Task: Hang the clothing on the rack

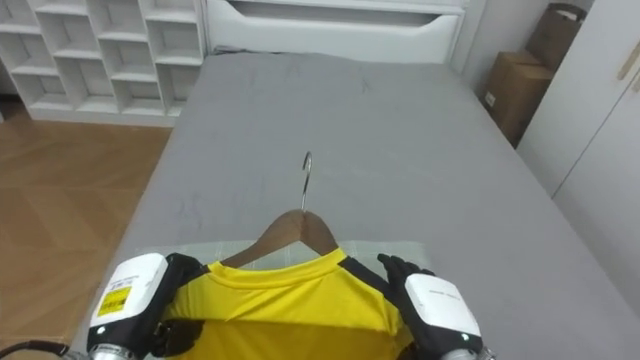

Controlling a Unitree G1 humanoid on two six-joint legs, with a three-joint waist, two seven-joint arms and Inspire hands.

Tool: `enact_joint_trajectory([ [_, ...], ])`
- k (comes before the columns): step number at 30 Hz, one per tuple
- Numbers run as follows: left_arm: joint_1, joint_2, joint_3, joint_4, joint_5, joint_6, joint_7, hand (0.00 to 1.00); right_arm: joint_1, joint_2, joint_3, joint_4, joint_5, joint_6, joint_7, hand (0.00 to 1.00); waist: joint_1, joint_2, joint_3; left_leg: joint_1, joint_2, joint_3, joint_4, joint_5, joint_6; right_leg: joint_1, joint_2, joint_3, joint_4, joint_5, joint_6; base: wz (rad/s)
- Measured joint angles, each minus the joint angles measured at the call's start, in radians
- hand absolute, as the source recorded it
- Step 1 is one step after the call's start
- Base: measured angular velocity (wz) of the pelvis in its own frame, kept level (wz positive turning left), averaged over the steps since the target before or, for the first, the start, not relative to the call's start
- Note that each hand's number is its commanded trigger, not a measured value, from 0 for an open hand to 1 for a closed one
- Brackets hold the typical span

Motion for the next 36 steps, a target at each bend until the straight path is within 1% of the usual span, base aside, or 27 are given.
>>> enact_joint_trajectory([
  [4,-0.001,0.0,0.002,-0.001,0.001,0.0,0.0,1.0,-0.016,0.0,0.0,-0.002,0.0,0.0,0.023,0.0,0.005,0.0,-0.0004,-0.001,0.001,-0.008,0.001,0.0,0.0,0.002,-0.002,-0.011,0.0,0.0,0.0,0.07],
  [9,-0.001,-0.008,0.009,-0.018,0.042,-0.002,0.0,1.0,-0.027,0.0,-0.001,-0.004,-0.001,-0.001,0.034,0.0,0.008,-0.001,-0.0013,-0.001,0.001,-0.009,0.003,0.0,0.0,0.005,-0.005,-0.013,0.0,0.0,0.0,0.01],
  [12,-0.001,-0.008,0.015,-0.027,0.064,-0.02,0.0,1.0,-0.034,0.0,-0.002,-0.004,-0.001,-0.001,0.037,0.0,0.007,-0.001,-0.0014,-0.001,0.001,-0.009,0.006,0.0,0.0,0.006,-0.006,-0.013,-0.001,0.0,0.0,0.0],
  [19,-0.001,-0.016,0.014,-0.027,0.085,-0.038,0.0,1.0,-0.04,0.001,-0.004,-0.026,-0.046,-0.011,0.044,0.0,0.007,-0.002,-0.0016,-0.002,0.001,-0.007,0.016,0.0,0.0,0.008,-0.007,-0.006,0.0,0.0,0.0,0.0],
  [23,-0.001,-0.023,0.011,-0.027,0.096,-0.038,0.0,1.0,-0.042,0.003,-0.007,-0.026,-0.045,-0.014,0.044,0.0,0.005,-0.004,-0.0016,-0.003,0.001,-0.007,0.016,0.0,0.0,0.007,-0.008,-0.013,0.0,0.0,0.0,0.0],
  [26,-0.001,-0.023,-0.011,-0.027,0.097,-0.038,0.001,1.0,-0.042,0.004,-0.006,-0.026,-0.044,-0.011,0.043,0.0,0.006,-0.004,-0.0016,-0.004,0.0,-0.008,0.015,0.0,0.0,0.007,-0.009,-0.016,0.0,0.0,0.0,0.0],
  [28,-0.001,-0.024,-0.018,-0.027,0.098,-0.037,0.001,1.0,-0.042,0.005,-0.002,-0.026,-0.046,0.0,0.039,0.0,0.007,-0.004,-0.0016,-0.006,-0.001,-0.014,0.015,0.0,0.0,0.008,-0.009,-0.022,0.001,0.0,0.0,0.07],
  [30,-0.001,-0.031,-0.02,-0.027,0.1,-0.035,0.002,1.0,-0.042,0.005,0.0,-0.026,-0.046,0.006,0.034,0.0,0.006,-0.004,-0.0016,-0.006,-0.001,-0.019,0.014,0.0,0.0,0.008,-0.009,-0.027,0.001,0.0,0.0,0.1],
  [32,-0.001,-0.038,-0.032,-0.03,0.099,-0.029,0.003,1.0,-0.042,0.005,0.001,-0.018,-0.041,0.011,0.023,0.0,0.006,-0.004,-0.0018,-0.006,-0.002,-0.026,0.014,0.0,0.0,0.011,-0.009,-0.031,0.001,0.0,0.0,0.08],
  [36,0.0,-0.032,-0.054,-0.067,0.125,-0.012,0.002,1.0,-0.054,0.015,0.001,0.023,0.01,0.017,-0.002,0.0,0.007,-0.003,-0.0017,-0.008,-0.003,-0.03,0.015,0.0,0.0,0.012,-0.011,-0.041,0.0,0.0,0.0,0.04],
])
